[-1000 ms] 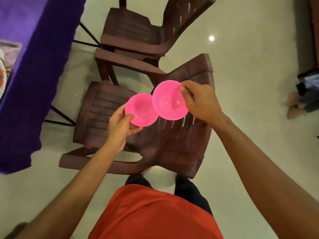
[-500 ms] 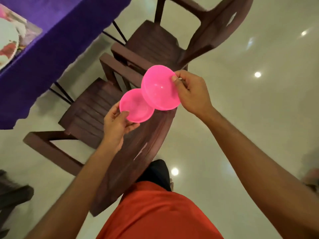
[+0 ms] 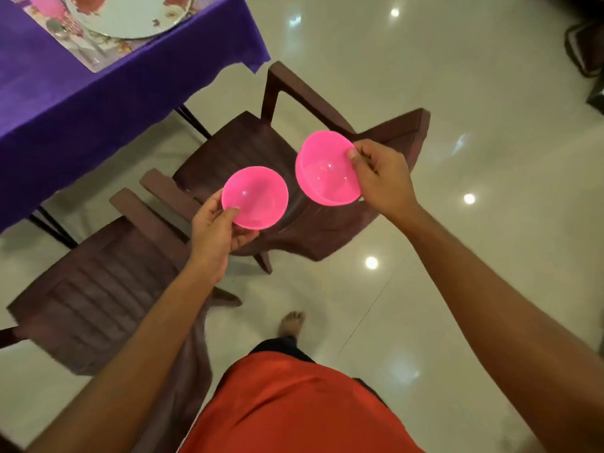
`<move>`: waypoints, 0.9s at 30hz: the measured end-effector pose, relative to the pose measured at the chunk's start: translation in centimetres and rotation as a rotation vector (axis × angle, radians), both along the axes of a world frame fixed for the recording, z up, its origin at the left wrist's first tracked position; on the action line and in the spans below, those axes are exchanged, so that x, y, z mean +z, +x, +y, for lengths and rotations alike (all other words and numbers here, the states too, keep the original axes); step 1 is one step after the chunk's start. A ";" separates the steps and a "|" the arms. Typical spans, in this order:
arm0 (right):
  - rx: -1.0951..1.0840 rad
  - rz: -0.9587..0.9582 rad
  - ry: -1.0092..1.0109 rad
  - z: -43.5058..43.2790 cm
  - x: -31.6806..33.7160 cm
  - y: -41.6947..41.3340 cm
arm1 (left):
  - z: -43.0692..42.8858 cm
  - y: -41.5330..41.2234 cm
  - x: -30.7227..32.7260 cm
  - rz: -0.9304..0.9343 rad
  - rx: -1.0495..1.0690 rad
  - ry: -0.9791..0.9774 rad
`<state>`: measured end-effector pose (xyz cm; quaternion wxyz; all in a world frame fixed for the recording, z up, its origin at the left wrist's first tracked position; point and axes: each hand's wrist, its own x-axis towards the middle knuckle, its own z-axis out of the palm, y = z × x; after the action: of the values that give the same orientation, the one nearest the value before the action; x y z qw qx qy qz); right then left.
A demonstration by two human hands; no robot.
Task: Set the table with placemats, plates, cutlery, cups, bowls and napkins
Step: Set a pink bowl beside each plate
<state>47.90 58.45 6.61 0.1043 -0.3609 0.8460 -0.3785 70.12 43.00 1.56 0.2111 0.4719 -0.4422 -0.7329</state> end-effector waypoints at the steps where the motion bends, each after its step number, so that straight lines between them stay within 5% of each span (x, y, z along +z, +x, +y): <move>1: 0.002 -0.006 0.015 -0.2 -0.3 -2.1 | -0.2 -2.0 0.0 -0.007 0.001 0.002; 10: 0.149 -0.066 0.041 -3.9 -3.4 -17.4 | -1.3 -17.0 -2.0 -0.061 0.087 0.025; 27: 0.460 -0.376 0.098 -18.1 -8.0 -46.3 | -3.1 -46.2 -4.3 -0.147 0.613 0.118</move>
<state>1.58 40.36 -1.37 0.3596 -0.4612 0.7251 -0.3637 23.89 39.93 -2.78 0.3620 0.6463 -0.2502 -0.6235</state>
